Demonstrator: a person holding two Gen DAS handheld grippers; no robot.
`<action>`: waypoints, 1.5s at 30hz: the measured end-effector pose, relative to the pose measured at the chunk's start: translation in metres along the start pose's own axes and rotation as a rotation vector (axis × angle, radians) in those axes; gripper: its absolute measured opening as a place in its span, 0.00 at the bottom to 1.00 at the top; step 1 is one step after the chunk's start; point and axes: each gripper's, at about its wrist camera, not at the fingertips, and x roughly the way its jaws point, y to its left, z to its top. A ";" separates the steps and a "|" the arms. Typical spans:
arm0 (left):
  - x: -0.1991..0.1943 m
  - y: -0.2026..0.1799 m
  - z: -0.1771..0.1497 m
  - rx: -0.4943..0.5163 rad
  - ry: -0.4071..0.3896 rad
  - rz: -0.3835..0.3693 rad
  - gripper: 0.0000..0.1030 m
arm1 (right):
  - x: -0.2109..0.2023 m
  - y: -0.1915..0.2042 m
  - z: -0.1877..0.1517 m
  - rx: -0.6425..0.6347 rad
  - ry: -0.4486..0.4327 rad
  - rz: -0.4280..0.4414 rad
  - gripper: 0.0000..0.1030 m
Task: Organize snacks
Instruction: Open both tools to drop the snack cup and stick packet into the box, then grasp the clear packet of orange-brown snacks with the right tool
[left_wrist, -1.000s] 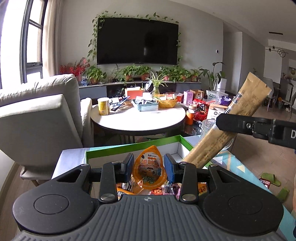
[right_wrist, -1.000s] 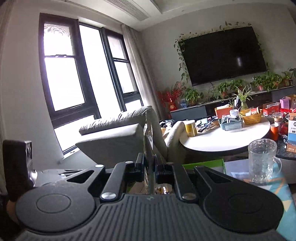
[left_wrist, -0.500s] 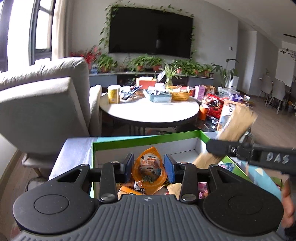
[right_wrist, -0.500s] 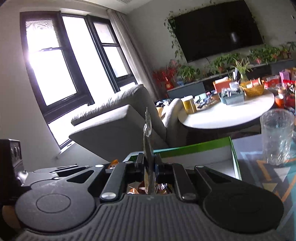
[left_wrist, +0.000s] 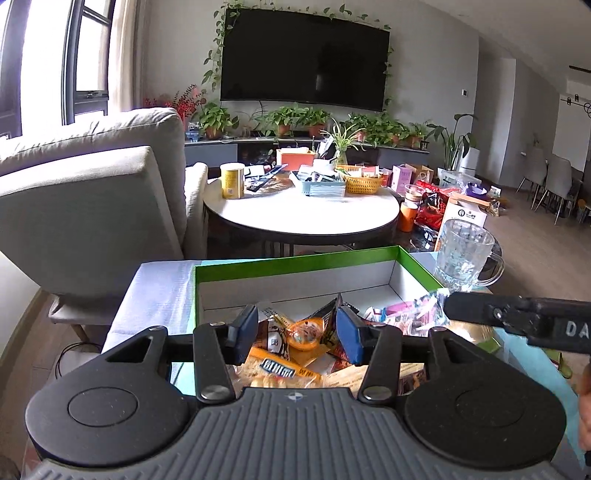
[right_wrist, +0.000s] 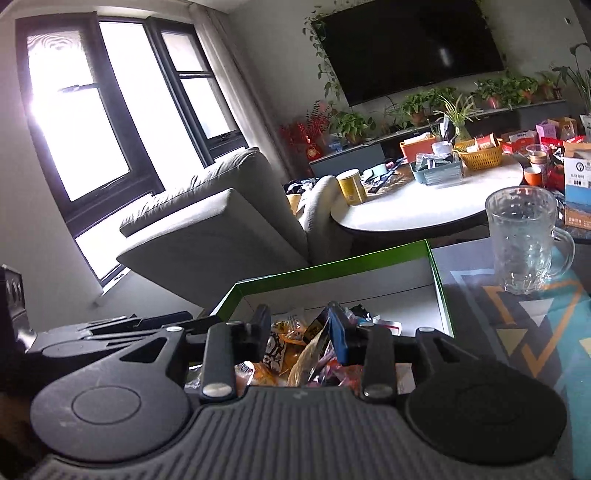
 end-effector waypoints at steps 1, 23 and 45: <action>-0.003 0.000 -0.002 0.004 0.002 0.000 0.43 | -0.003 0.001 -0.002 -0.007 0.004 0.003 0.27; -0.034 0.024 -0.082 -0.012 0.188 -0.018 0.43 | 0.017 0.044 -0.099 -0.106 0.263 -0.084 0.36; 0.009 0.002 -0.092 -0.037 0.195 -0.149 0.43 | -0.015 0.017 -0.099 -0.021 0.237 -0.232 0.22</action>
